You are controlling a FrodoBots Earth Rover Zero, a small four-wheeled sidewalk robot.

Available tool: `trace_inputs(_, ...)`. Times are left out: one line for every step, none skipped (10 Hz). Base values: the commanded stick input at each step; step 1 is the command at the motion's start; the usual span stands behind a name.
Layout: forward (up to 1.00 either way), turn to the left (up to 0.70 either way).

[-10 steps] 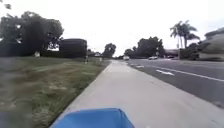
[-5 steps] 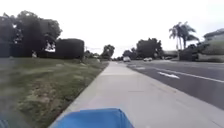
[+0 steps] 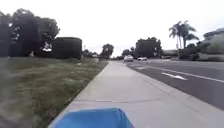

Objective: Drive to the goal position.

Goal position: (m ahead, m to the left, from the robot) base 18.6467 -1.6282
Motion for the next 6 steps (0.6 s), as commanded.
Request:
trace_inputs(1.0,0.0)
trace_inputs(1.0,0.0)
trace_inputs(1.0,0.0)
trace_inputs(1.0,0.0)
trace_inputs(1.0,0.0)
trace_inputs(1.0,0.0)
